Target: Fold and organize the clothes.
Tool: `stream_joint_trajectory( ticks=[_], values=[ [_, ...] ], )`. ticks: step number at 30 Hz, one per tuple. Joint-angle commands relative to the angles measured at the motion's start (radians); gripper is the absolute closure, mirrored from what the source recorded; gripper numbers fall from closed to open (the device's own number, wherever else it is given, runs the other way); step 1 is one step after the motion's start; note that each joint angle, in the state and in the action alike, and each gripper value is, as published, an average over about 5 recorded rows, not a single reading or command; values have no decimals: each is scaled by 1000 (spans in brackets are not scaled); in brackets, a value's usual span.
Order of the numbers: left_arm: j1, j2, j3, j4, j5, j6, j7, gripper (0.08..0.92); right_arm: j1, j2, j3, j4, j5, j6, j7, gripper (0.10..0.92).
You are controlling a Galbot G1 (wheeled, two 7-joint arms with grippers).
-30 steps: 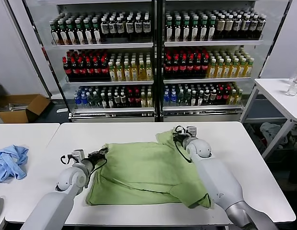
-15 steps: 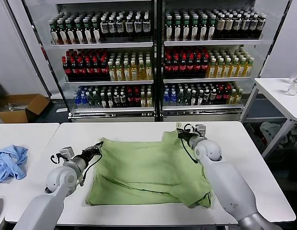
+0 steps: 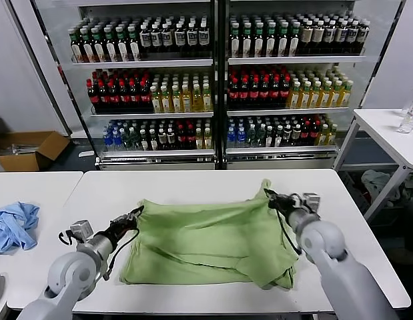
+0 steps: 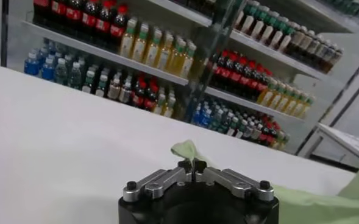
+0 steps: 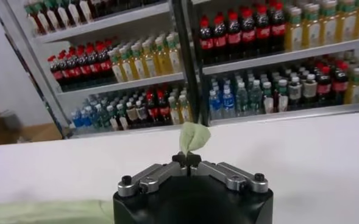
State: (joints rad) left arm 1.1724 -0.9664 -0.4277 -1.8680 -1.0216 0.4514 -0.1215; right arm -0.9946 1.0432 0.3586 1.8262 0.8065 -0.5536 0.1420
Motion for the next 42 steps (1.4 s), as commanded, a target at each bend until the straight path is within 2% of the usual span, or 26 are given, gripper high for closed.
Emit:
stream_joint_trajectory(
  ticks=[1,10,13,16,19,25,30,35,38,42],
  values=[
    [154,17,-37,-107,57,25,-1,916,-353,-56,203,278,33,-10,19,920],
    [195,13,-4,-108,329,19,16,914,-394,-3,129,262,-108,-26,27,914],
    [213,-2,1,-130,399,3,4,876,-399,4,114,270,-139,-24,26,863],
    [251,-29,8,-177,502,-31,-21,794,-414,5,120,286,-144,-22,26,777],
    [281,-84,26,-204,626,-72,-84,717,-431,5,128,296,-147,-18,25,690],
    [259,-191,75,-132,730,-64,-192,535,-456,9,132,305,-159,-14,21,517],
    [211,-243,90,-53,775,-23,-231,379,-455,7,126,303,-161,-13,19,370],
    [207,-254,106,-38,748,6,-223,235,-444,-2,127,300,-156,-13,20,243],
    [205,-252,104,-39,693,27,-205,231,-438,-10,129,303,-150,-13,21,209],
    [194,-242,88,-35,578,75,-183,336,-442,-24,136,311,-142,-13,21,203]
  ],
)
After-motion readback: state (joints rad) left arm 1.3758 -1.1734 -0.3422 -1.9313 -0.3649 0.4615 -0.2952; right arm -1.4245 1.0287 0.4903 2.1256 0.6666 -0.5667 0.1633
